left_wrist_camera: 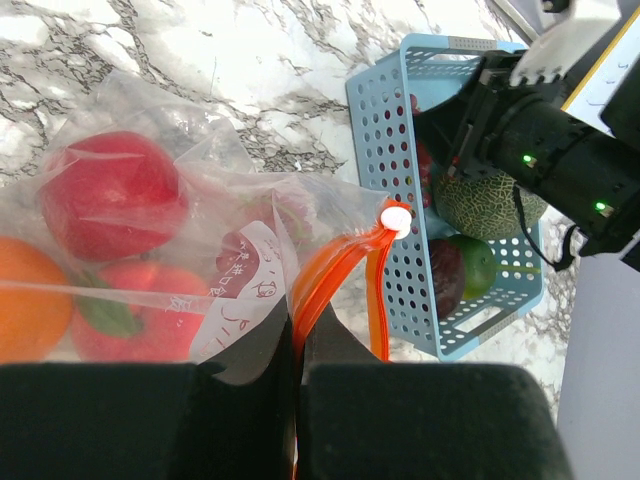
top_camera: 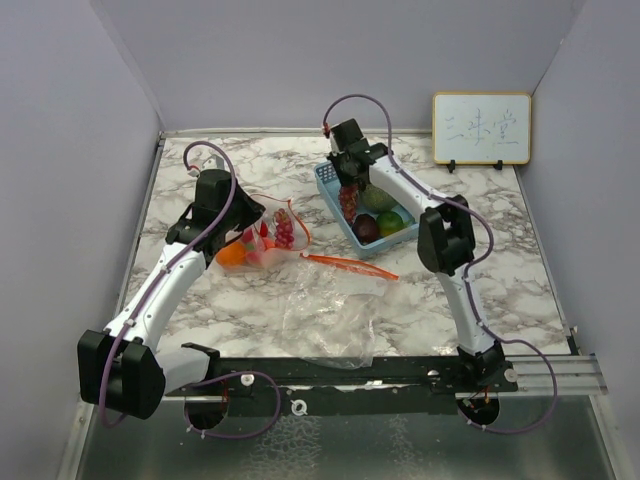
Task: Place the food in the zip-top bag and seal the zipper
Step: Pick up the fake fruit from the bin, then place the fake fruit in the zipper food storage bag.
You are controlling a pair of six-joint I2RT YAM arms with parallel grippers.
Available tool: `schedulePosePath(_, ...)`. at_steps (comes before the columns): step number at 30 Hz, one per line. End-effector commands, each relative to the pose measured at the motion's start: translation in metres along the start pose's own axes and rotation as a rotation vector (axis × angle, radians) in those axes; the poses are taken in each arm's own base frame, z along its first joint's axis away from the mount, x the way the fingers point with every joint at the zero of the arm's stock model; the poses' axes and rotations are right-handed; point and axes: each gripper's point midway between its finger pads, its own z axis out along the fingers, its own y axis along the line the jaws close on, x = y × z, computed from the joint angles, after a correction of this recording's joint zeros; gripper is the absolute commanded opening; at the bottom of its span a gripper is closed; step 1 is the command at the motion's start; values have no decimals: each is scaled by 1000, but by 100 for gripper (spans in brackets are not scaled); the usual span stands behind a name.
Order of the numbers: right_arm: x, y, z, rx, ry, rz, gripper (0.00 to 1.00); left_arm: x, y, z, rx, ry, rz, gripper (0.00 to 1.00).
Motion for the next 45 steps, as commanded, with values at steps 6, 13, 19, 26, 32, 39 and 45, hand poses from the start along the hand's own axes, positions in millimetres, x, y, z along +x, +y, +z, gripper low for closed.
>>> schedulePosePath(6, -109, 13, -167, -263, -380, 75, 2, -25, -38, -6, 126, -50, -50, 0)
schedulePosePath(13, -137, 52, -252, -573, -527, 125, 2, -28, -55, -2, 194, -42, -120, 0)
schedulePosePath(19, -134, 86, -282, -766, -583, 187, 2, -25, -66, 3, 245, -19, -187, 0)
schedulePosePath(26, -113, 119, -274, -809, -545, 199, 2, -17, -70, 7, 276, 22, -240, 0)
schedulePosePath(32, -119, 127, -286, -809, -580, 194, 2, -8, -68, 17, 277, 63, -259, 0)
schedulePosePath(39, -127, 123, -298, -786, -608, 207, 2, 4, -60, 28, 266, 94, -271, 0)
schedulePosePath(45, -109, 139, -288, -819, -550, 247, 2, 1, -63, 29, 275, 85, -274, 0)
